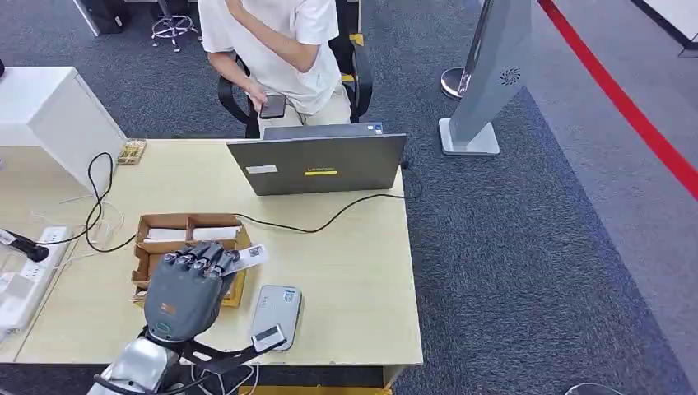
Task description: Pass the card to the sensor for recognition and then transmit it.
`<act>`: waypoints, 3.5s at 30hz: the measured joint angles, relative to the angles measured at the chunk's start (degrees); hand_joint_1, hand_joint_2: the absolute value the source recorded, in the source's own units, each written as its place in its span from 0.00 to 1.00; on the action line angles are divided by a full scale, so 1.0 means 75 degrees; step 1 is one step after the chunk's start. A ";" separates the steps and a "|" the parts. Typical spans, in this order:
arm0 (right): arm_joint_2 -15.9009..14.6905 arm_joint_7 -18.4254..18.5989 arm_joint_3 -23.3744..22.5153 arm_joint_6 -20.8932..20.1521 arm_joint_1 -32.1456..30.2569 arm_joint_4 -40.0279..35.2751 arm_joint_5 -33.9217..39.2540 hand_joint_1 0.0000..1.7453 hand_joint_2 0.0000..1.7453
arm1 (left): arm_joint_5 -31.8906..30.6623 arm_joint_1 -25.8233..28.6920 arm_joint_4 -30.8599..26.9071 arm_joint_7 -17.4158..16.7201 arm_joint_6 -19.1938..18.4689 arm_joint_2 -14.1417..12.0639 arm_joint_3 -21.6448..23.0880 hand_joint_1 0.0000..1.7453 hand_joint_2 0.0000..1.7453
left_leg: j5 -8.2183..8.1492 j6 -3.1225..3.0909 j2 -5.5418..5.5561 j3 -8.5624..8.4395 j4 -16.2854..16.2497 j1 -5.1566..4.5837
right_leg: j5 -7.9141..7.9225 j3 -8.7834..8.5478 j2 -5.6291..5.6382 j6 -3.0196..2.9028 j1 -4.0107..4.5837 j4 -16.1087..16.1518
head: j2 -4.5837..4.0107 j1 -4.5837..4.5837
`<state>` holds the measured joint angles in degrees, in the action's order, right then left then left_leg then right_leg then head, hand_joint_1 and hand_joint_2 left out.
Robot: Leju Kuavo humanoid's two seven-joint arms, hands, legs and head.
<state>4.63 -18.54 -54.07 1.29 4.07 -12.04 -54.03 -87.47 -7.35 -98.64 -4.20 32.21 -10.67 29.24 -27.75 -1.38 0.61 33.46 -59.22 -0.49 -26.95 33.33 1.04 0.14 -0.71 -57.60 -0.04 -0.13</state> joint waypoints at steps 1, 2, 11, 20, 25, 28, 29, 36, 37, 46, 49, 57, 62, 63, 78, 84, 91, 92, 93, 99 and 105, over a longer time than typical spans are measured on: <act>0.0003 0.0035 0.0003 -0.0012 0.0006 0.0000 -0.0035 0.00 1.00 | -0.0012 -0.0059 0.0000 -0.0006 0.0047 -0.0003 -0.0015 1.00 1.00 | 0.0000 0.0000 0.0000 0.0000 0.0000 0.0000 | 0.0000 0.0000 0.0000 0.0000 0.0000 0.0000 | 0.0000 0.0000; 0.0014 0.0055 0.0012 -0.0024 0.0016 0.0003 -0.0096 0.00 1.00 | -0.0020 -0.0153 0.0000 -0.0084 0.0073 -0.0015 -0.0052 1.00 1.00 | 0.0001 0.0000 0.0001 0.0000 0.0000 0.0001 | 0.0000 0.0001 -0.0001 0.0000 0.0000 0.0000 | 0.0000 0.0000; 0.0119 0.0464 0.0335 -0.0236 0.0406 0.0003 -0.0571 0.00 1.00 | -0.0038 -0.3274 0.3244 -0.1195 0.0816 -0.1016 -0.0853 1.00 1.00 | 0.0054 0.0045 -0.0002 -0.0002 0.0001 0.0009 | 0.0040 0.0014 -0.0001 -0.0044 0.0003 -0.0026 | 0.0000 0.0003; 0.0169 0.0528 0.0513 -0.0321 0.0478 0.0003 -0.0632 0.00 1.00 | -0.0041 -0.4690 0.5998 -0.1862 0.0945 -0.1714 -0.0979 1.00 1.00 | 0.0053 0.0050 -0.0027 0.0009 0.0001 0.0010 | 0.0039 0.0038 0.0031 -0.0046 0.0003 -0.0030 | 0.0000 0.0000; 0.0169 0.0603 0.0554 -0.0332 0.0459 0.0006 -0.0612 0.00 1.00 | -0.0038 -0.5106 0.6984 -0.1830 0.0980 -0.2016 -0.0982 1.00 1.00 | 0.0052 0.0051 -0.0024 0.0015 0.0003 0.0010 | 0.0037 0.0039 0.0029 -0.0046 0.0003 -0.0029 | 0.0000 0.0003; 0.0169 0.0606 0.0554 -0.0330 0.0413 0.0006 -0.0609 0.00 1.00 | -0.0038 -0.5257 0.7355 -0.1827 0.0983 -0.2147 -0.0994 1.00 1.00 | 0.0052 0.0051 -0.0023 0.0015 0.0003 0.0009 | 0.0037 0.0040 0.0028 -0.0046 0.0002 -0.0029 | 0.0000 0.0000; 0.0169 0.0609 0.0554 -0.0332 0.0403 0.0006 -0.0609 0.00 1.00 | -0.0038 -0.5277 0.7429 -0.1827 0.0983 -0.2171 -0.0997 1.00 1.00 | 0.0052 0.0051 -0.0021 0.0015 0.0003 0.0009 | 0.0037 0.0040 0.0027 -0.0046 0.0002 -0.0029 | 0.0000 0.0003; 0.0169 0.0609 0.0554 -0.0329 0.0378 0.0009 -0.0603 0.00 1.00 | -0.0038 -0.5417 0.7825 -0.1818 0.0986 -0.2227 -0.1000 1.00 1.00 | 0.0052 0.0051 -0.0022 0.0016 0.0002 0.0009 | 0.0037 0.0039 0.0025 -0.0045 0.0002 -0.0028 | 0.0000 0.0003; 0.0169 0.0609 0.0554 -0.0329 0.0376 0.0009 -0.0603 0.00 1.00 | -0.0038 -0.5429 0.7848 -0.1818 0.0986 -0.2226 -0.1000 1.00 1.00 | 0.0052 0.0051 -0.0021 0.0016 0.0002 0.0008 | 0.0037 0.0039 0.0025 -0.0045 0.0002 -0.0028 | 0.0000 0.0003; 0.0169 0.0653 0.0557 -0.0321 0.0374 0.0009 -0.0638 0.00 1.00 | -0.0041 -0.5516 0.8122 -0.1760 0.0986 -0.2203 -0.1000 1.00 1.00 | 0.0052 0.0051 -0.0021 0.0016 0.0002 0.0009 | 0.0037 0.0041 0.0026 -0.0045 0.0002 -0.0028 | 0.0000 0.0003; 0.0169 0.0653 0.0565 -0.0321 0.0376 0.0009 -0.0653 0.00 1.00 | -0.0041 -0.5529 0.8192 -0.1760 0.0986 -0.2162 -0.1000 1.00 1.00 | 0.0052 0.0051 -0.0019 0.0016 0.0002 0.0009 | 0.0037 0.0041 0.0025 -0.0045 0.0002 -0.0028 | 0.0000 0.0003; 0.0169 0.0653 0.0565 -0.0315 0.0373 0.0009 -0.0635 0.00 1.00 | -0.0041 -0.5526 0.8277 -0.1515 0.0986 -0.2037 -0.1128 0.00 1.00 | 0.0052 0.0051 -0.0021 0.0017 0.0002 0.0008 | 0.0038 0.0040 0.0025 -0.0045 0.0002 -0.0028 | 0.0000 0.0003; 0.0169 0.0630 0.0565 -0.0315 0.0369 0.0012 -0.0624 0.00 1.00 | -0.0041 -0.5474 0.8277 -0.1443 0.0986 -0.1944 -0.1157 0.00 1.00 | 0.0051 0.0051 -0.0021 0.0017 0.0002 0.0008 | 0.0037 0.0041 0.0025 -0.0045 0.0002 -0.0028 | 0.0000 0.0003; 0.0169 0.0630 0.0565 -0.0315 0.0363 0.0012 -0.0624 0.00 1.00 | -0.0041 -0.5447 0.8274 -0.1451 0.0989 -0.1926 -0.1157 0.00 1.00 | 0.0051 0.0051 -0.0022 0.0017 0.0002 0.0008 | 0.0037 0.0042 0.0025 -0.0045 0.0002 -0.0027 | 0.0000 0.0000; 0.0169 0.0458 0.0513 -0.0227 0.0078 0.0038 -0.0393 0.00 1.00 | -0.0038 -0.3306 0.5784 -0.0390 0.0770 -0.1020 -0.1749 0.00 1.00 | 0.0041 0.0038 -0.0027 0.0022 0.0002 0.0002 | 0.0035 0.0046 0.0027 -0.0041 -0.0002 -0.0021 | 0.0000 0.0003; 0.0166 0.0469 0.0425 -0.0184 0.0070 0.0041 -0.0320 0.00 1.00 | -0.0020 -0.2994 0.5297 -0.0066 0.0674 -0.0892 -0.1967 0.00 1.00 | 0.0041 0.0038 -0.0026 0.0019 0.0003 0.0002 | 0.0035 0.0044 0.0027 -0.0041 -0.0001 -0.0023 | 0.0000 0.0000; 0.0166 0.0469 0.0146 -0.0123 -0.0044 0.0041 -0.0149 0.00 1.00 | -0.0041 -0.0986 0.2683 0.0006 0.0330 -0.0571 -0.1999 0.00 1.00 | 0.0016 0.0033 -0.0041 0.0021 0.0002 0.0002 | 0.0010 0.0046 0.0042 -0.0024 -0.0002 -0.0018 | 0.0000 0.0006; 0.0166 0.0464 0.0128 -0.0111 -0.0053 0.0041 -0.0140 0.00 1.00 | -0.0041 -0.0767 0.2409 -0.0009 0.0318 -0.0562 -0.1999 0.00 1.00 | 0.0011 0.0026 -0.0038 0.0022 0.0002 0.0001 | 0.0009 0.0045 0.0041 -0.0025 -0.0002 -0.0018 | 0.0000 0.0006; 0.0169 0.0455 0.0096 -0.0102 -0.0056 0.0041 -0.0131 0.00 1.00 | -0.0041 -0.0566 0.2109 -0.0015 0.0321 -0.0560 -0.1999 0.00 1.00 | 0.0009 0.0026 -0.0039 0.0022 0.0003 0.0001 | 0.0006 0.0045 0.0039 -0.0028 -0.0002 -0.0018 | 0.0000 0.0003; 0.0169 0.0446 -0.0050 -0.0032 -0.0072 0.0041 -0.0073 0.00 1.00 | -0.0041 0.0410 0.0871 0.0059 0.0490 -0.0545 -0.1999 0.00 1.00 | 0.0004 0.0032 -0.0038 0.0021 0.0003 0.0002 | 0.0003 0.0044 0.0038 -0.0032 -0.0001 -0.0017 | 0.0000 0.0003; 0.0169 0.0472 -0.0207 0.0012 -0.0087 0.0041 -0.0044 0.00 1.00 | -0.0041 0.1112 -0.0003 0.0764 0.0651 -0.0475 -0.2025 0.00 1.00 | 0.0004 0.0032 -0.0036 0.0020 0.0003 0.0003 | 0.0003 0.0043 0.0032 -0.0032 -0.0001 -0.0018 | 0.0000 0.0003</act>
<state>5.90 -14.99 -55.63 1.38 3.42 -11.74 -54.36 -87.78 1.00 -98.67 1.53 37.09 -14.23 14.05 -27.72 -1.15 0.34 33.61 -59.20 -0.47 -26.93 33.65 1.28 -0.11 -0.72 -57.74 -0.04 -0.11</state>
